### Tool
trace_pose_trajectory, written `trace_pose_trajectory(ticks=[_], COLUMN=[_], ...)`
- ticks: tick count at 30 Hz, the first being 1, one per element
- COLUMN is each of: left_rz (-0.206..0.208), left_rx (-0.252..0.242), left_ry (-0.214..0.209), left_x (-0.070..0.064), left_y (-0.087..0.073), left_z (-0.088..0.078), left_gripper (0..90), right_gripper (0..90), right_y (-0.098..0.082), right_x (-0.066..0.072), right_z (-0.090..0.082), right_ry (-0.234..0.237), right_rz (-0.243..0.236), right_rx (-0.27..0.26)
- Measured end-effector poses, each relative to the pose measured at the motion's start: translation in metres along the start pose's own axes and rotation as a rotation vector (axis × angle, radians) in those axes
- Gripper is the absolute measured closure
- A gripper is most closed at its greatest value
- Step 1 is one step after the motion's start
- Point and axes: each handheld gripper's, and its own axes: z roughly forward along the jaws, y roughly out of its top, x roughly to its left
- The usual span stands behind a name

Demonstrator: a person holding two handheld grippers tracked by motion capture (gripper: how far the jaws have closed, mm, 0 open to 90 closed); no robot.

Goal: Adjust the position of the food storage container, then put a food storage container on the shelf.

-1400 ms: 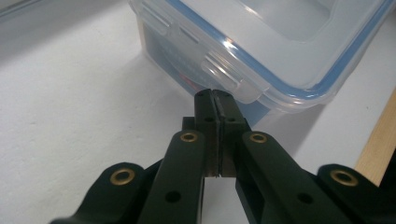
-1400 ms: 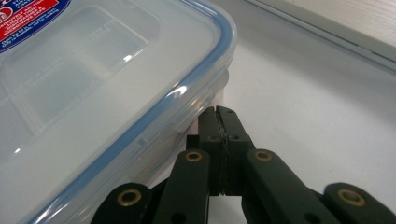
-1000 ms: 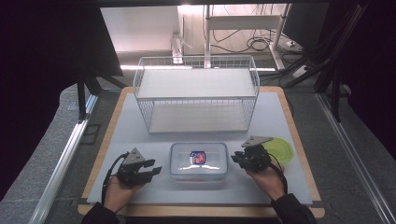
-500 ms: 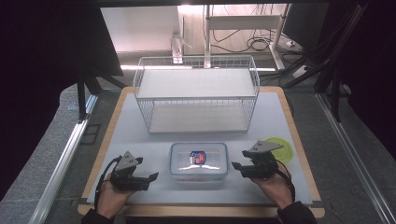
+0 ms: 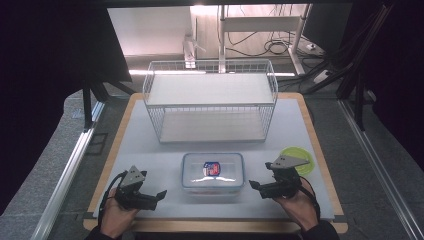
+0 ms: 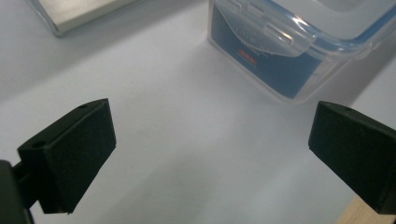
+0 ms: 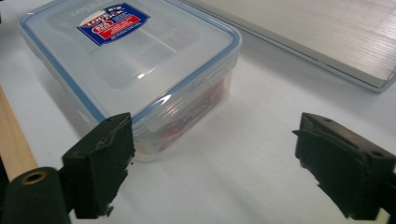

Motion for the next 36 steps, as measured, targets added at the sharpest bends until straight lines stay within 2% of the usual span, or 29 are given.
trace_pose_trajectory(ticks=[3, 8, 12, 17, 21, 24, 28, 31, 36], left_rz=[0.008, 0.002, -0.011, -0.003, 0.002, -0.005, -0.023, -0.027, -0.052], left_rx=[-0.002, -0.020, -0.038, -0.032, -0.031, -0.042, -0.049, -0.032, -0.001], left_ry=[0.013, 0.008, -0.026, -0.043, -0.066, -0.094, -0.148, -0.179, -0.252], left_x=[0.000, 0.002, 0.002, -0.001, -0.003, -0.002, -0.001, 0.000, 0.003], left_y=[0.000, 0.001, 0.005, 0.014, 0.023, 0.031, 0.041, 0.047, 0.055], left_z=[0.004, 0.004, 0.003, 0.007, 0.010, 0.014, 0.020, 0.030, 0.047], left_gripper=[1.0, 3.8, 4.1, 3.7, 3.3, 3.0, 2.3, 2.1, 1.3], right_gripper=[7.8, 5.1, 4.2, 4.1, 3.5, 2.0, 1.0, 1.1, 1.8], right_y=[0.000, 0.001, 0.002, 0.006, 0.009, 0.012, 0.019, 0.022, 0.026], right_x=[0.000, -0.001, -0.001, 0.001, 0.000, 0.000, 0.001, 0.002, 0.003], right_z=[0.001, 0.002, 0.005, 0.008, 0.011, 0.013, 0.018, 0.023, 0.032], right_ry=[0.003, 0.005, 0.016, 0.029, 0.032, 0.043, 0.085, 0.102, 0.144], right_rz=[0.000, -0.008, -0.014, -0.014, 0.006, 0.024, 0.060, 0.062, 0.093], right_rx=[-0.003, -0.007, -0.003, -0.002, 0.007, 0.009, 0.015, 0.032, 0.063])
